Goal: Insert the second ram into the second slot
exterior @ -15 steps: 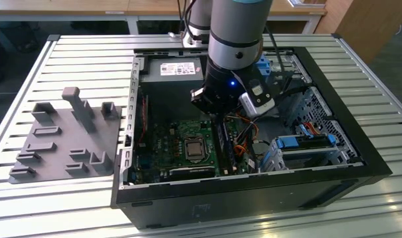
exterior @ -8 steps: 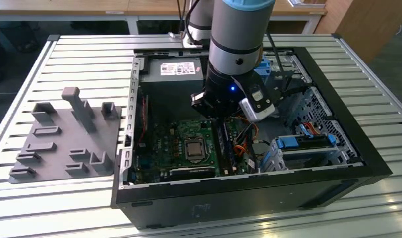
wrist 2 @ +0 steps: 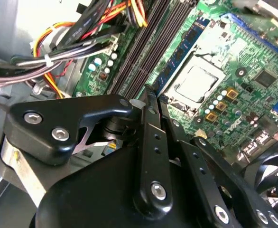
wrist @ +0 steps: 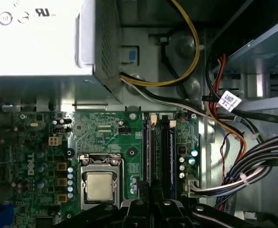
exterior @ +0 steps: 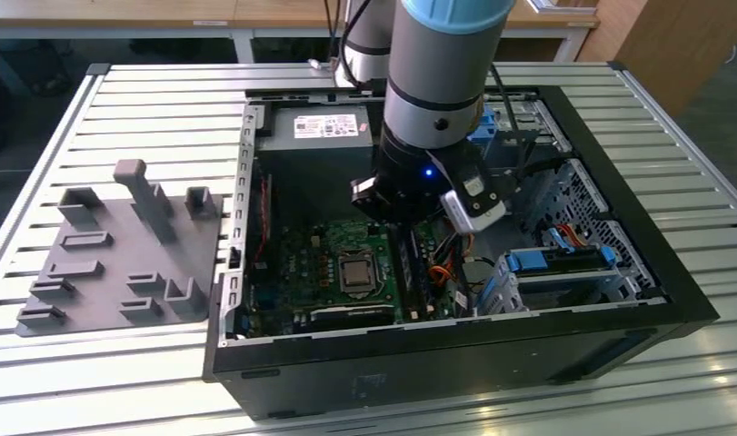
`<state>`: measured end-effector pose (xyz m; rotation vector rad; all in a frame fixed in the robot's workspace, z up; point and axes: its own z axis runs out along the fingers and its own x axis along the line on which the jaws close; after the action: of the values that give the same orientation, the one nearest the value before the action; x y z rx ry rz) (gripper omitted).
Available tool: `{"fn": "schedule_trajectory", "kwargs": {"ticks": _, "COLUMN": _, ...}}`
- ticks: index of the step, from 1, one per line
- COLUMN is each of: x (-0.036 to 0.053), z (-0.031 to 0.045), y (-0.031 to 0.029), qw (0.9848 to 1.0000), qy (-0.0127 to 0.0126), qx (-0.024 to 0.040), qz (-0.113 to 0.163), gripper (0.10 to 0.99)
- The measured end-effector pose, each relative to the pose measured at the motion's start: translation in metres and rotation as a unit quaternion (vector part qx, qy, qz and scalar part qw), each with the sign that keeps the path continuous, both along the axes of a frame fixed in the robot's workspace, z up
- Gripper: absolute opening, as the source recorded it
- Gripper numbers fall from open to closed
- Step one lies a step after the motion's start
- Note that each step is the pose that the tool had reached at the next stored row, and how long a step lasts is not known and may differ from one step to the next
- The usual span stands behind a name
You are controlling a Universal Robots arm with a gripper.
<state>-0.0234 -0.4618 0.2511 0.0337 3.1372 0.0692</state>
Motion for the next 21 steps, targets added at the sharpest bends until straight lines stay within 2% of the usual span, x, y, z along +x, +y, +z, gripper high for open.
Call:
{"fn": "schedule_trajectory", "kwargs": {"ticks": 6, "x": 0.0034, "z": -0.0095, "y": -0.0010, "qw": 1.0000, "qy": 0.0014, "qx": 0.0013, "qz": 0.000, "gripper": 0.137}}
{"fn": "schedule_trajectory", "kwargs": {"ticks": 13, "x": 0.0036, "z": -0.0114, "y": -0.0072, "qw": 1.0000, "qy": 0.0029, "qx": 0.0016, "qz": -0.001, "gripper": 0.137}}
{"fn": "schedule_trajectory", "kwargs": {"ticks": 21, "x": 0.0039, "z": -0.0124, "y": -0.0076, "qw": 1.0000, "qy": 0.0037, "qx": 0.0015, "qz": -0.002, "gripper": 0.137}}
